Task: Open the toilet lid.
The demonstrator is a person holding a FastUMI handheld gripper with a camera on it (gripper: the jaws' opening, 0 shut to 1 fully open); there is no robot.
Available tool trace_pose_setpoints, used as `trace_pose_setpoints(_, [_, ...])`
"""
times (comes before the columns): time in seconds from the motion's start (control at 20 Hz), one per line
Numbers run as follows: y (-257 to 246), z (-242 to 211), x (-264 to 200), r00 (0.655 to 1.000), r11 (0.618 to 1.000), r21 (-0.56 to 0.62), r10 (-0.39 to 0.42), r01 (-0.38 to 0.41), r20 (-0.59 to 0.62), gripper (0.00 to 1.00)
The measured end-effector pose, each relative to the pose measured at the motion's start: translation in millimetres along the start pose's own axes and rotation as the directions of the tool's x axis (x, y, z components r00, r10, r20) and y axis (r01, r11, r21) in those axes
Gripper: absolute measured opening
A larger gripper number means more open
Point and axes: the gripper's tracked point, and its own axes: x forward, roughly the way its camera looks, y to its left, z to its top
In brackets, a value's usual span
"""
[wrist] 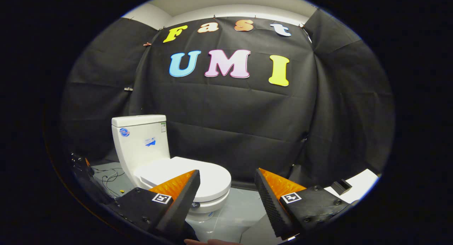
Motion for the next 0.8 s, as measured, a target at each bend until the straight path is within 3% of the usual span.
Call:
trace_pose_setpoints(0.2, [5.1, 6.4, 3.3, 1.000, 0.999, 0.025, 0.027, -0.027, 0.008, 0.96])
trace_pose_setpoints(0.35, [29.4, -3.6, 11.3, 0.991, 0.986, 0.111, 0.130, -0.125, -0.044, 0.96])
trace_pose_setpoints(0.45, [22.7, -20.2, 23.2, 0.986, 0.986, 0.124, 0.122, -0.107, -0.114, 0.96])
trace_pose_setpoints(0.8, [-13.0, -44.2, 60.4, 0.979, 0.979, 0.204, 0.041, 0.000, -0.198, 0.97])
